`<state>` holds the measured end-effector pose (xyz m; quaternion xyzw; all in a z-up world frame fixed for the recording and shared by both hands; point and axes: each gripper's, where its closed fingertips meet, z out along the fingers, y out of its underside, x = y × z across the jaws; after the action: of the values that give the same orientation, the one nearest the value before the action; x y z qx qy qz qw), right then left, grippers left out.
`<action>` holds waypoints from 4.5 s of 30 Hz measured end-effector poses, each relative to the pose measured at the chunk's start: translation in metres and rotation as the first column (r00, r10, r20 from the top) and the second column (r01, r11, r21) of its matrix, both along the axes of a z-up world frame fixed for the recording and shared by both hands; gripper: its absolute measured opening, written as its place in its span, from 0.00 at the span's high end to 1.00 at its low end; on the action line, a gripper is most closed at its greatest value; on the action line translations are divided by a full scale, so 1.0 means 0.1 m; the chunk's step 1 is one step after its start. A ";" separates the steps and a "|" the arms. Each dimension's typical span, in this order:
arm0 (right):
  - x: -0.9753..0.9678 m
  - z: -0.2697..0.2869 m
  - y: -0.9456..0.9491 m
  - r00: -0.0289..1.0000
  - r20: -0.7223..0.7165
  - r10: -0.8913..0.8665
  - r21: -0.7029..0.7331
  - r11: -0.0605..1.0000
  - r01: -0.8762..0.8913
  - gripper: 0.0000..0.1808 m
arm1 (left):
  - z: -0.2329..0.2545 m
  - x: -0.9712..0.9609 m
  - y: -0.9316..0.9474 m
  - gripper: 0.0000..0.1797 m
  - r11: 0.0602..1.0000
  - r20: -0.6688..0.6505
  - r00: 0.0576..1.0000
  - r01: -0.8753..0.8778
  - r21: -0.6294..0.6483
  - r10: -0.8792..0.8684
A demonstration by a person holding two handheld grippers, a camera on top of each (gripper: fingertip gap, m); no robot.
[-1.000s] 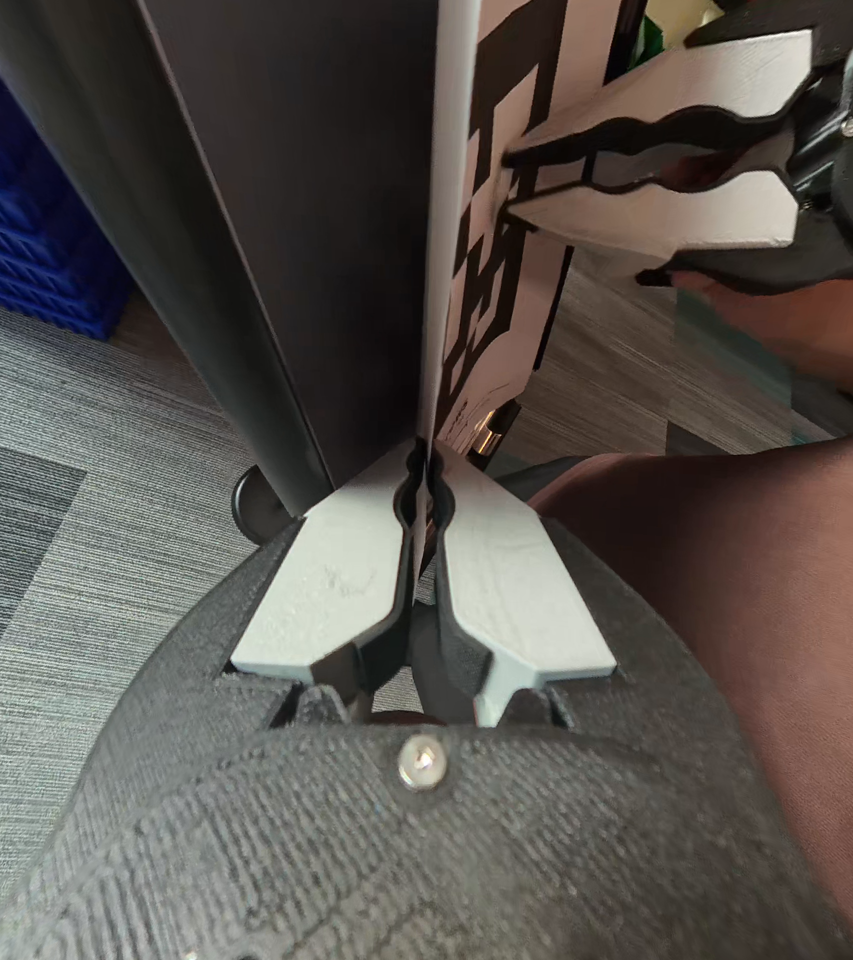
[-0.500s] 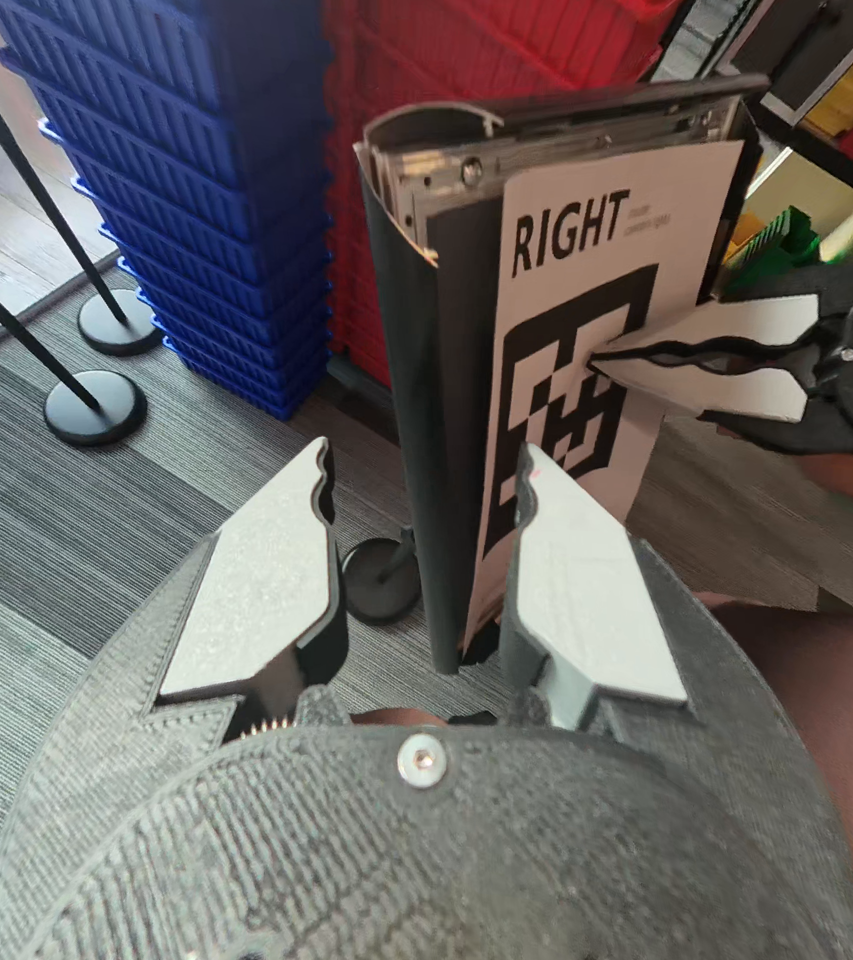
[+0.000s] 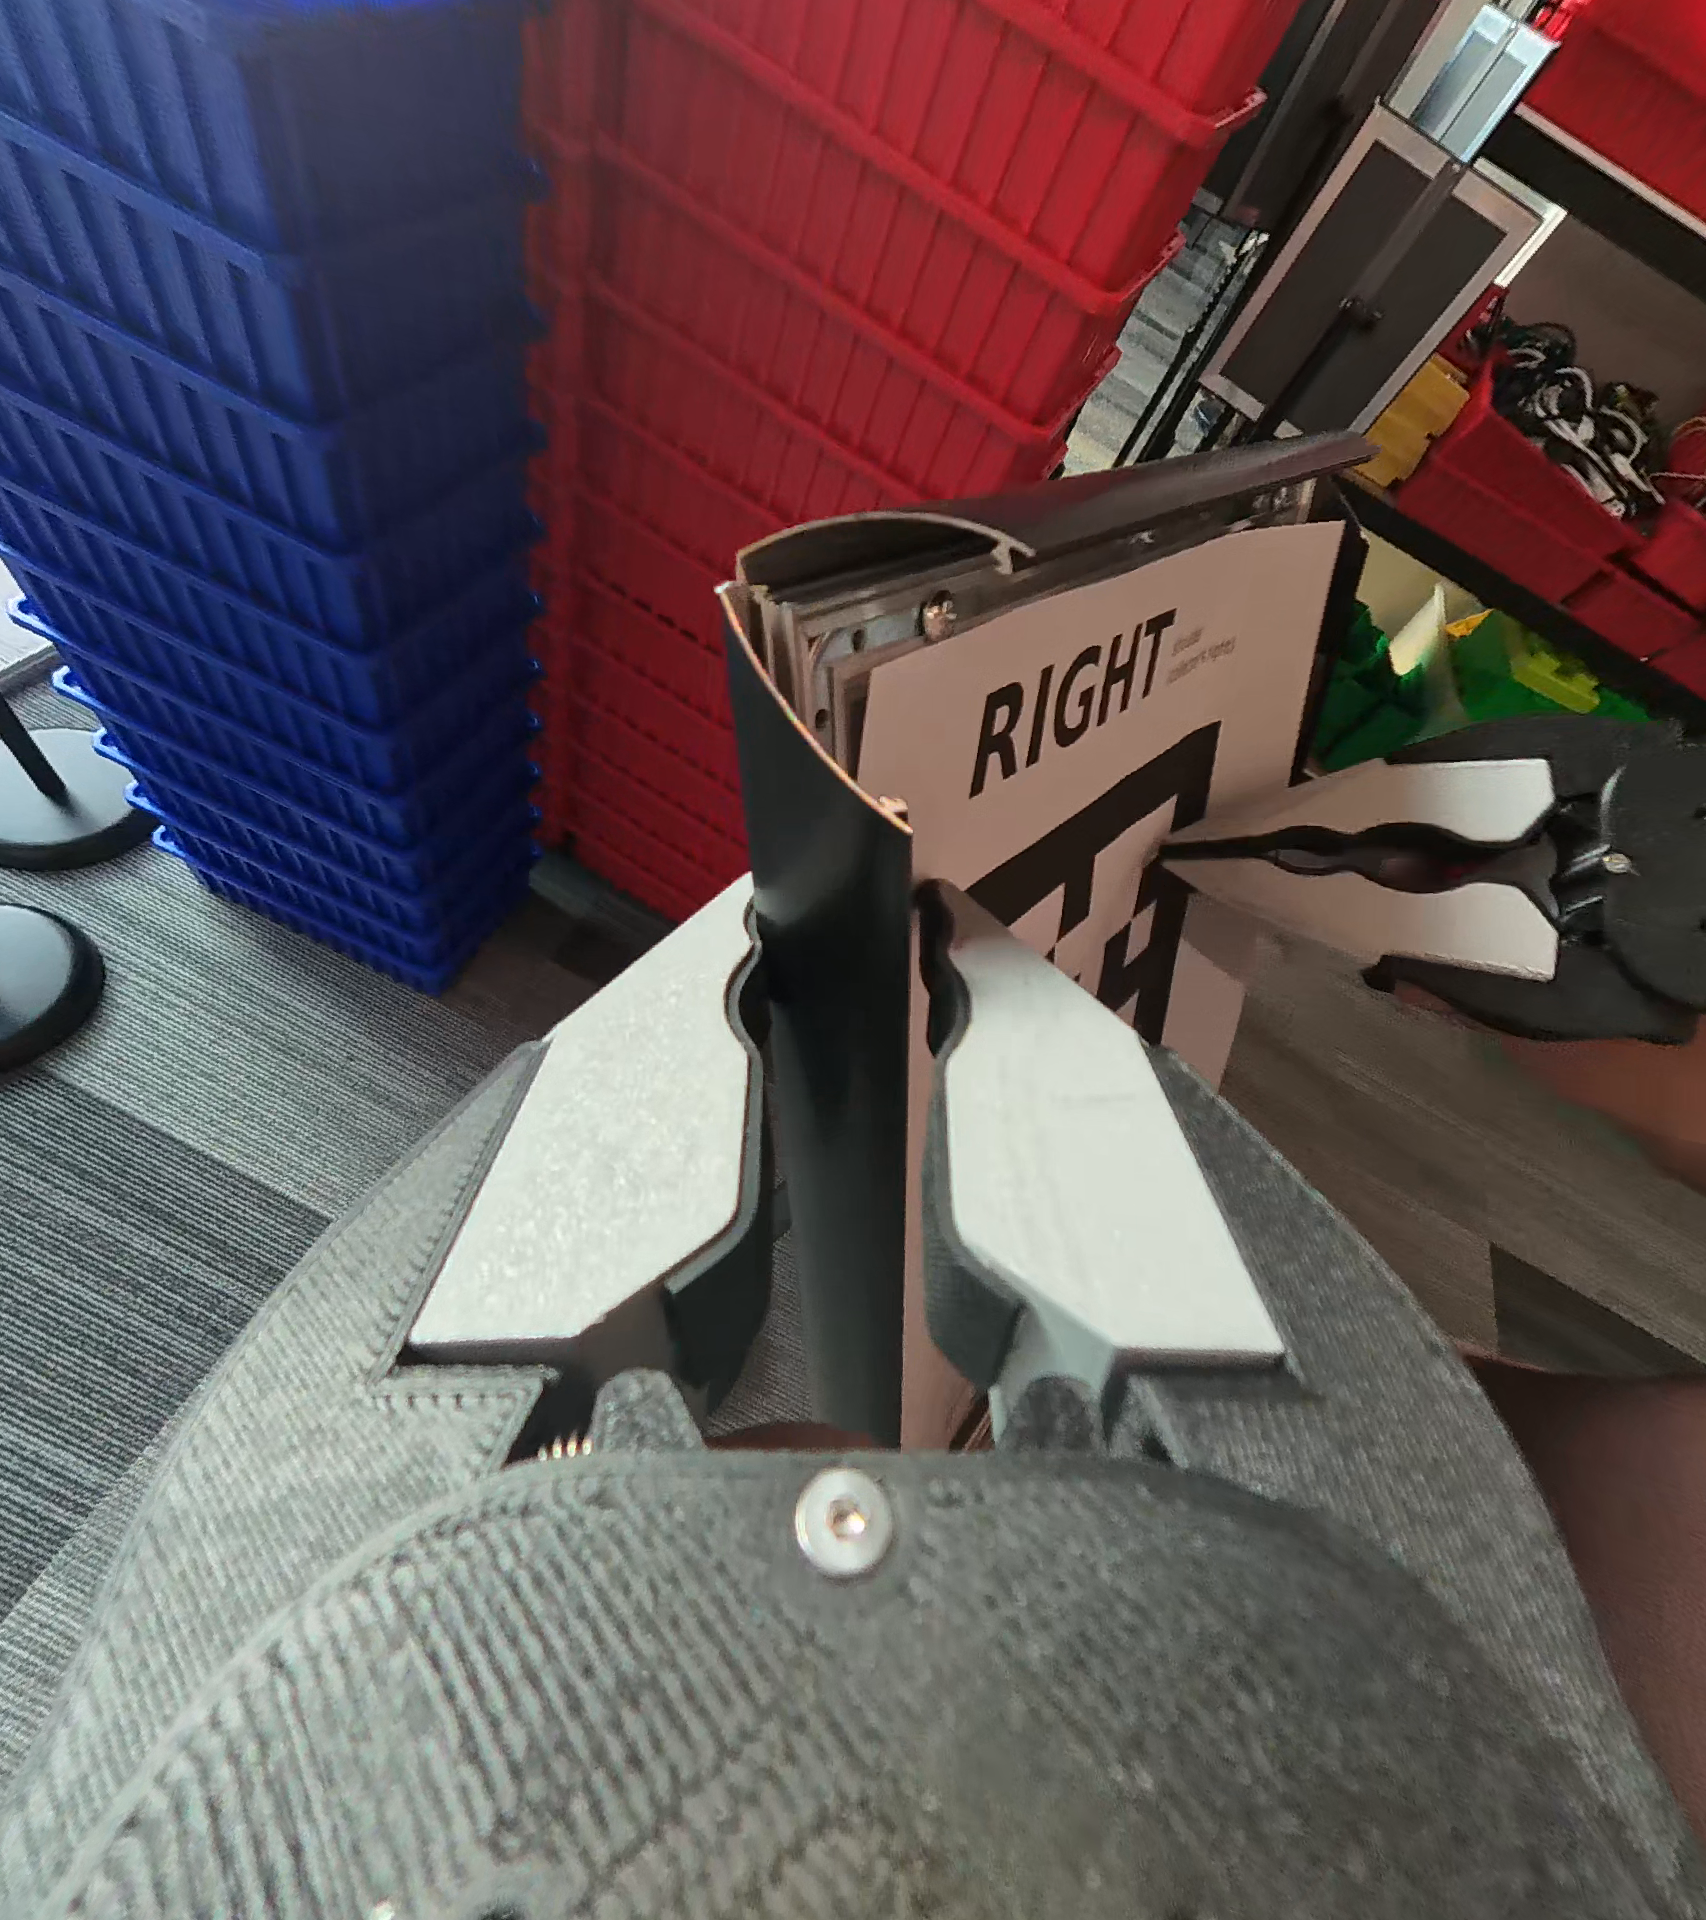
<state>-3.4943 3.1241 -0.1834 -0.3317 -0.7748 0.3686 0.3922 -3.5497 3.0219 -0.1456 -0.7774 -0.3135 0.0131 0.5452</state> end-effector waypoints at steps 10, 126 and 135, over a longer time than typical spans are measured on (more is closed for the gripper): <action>-0.24 0.45 0.45 0.979 -0.157 -0.131 0.072 0.987 0.144 1.00 | 0.01 0.02 -0.02 0.86 0.999 0.024 0.999 -0.024 0.031 0.023; -0.38 0.83 -0.12 0.351 0.799 0.489 -0.297 0.827 -0.477 0.88 | 0.14 0.04 0.02 0.88 0.994 -0.017 0.997 -0.072 0.082 0.074; -0.52 0.74 -0.07 0.597 0.715 0.363 -0.010 0.860 -0.511 0.95 | 0.13 0.02 0.03 0.87 0.993 -0.017 0.996 -0.088 0.077 0.090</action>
<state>-3.5461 3.1170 -0.1091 -0.2038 -0.9532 0.2232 -0.0004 -3.5480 3.0249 -0.1325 -0.7411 -0.3426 0.0334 0.5764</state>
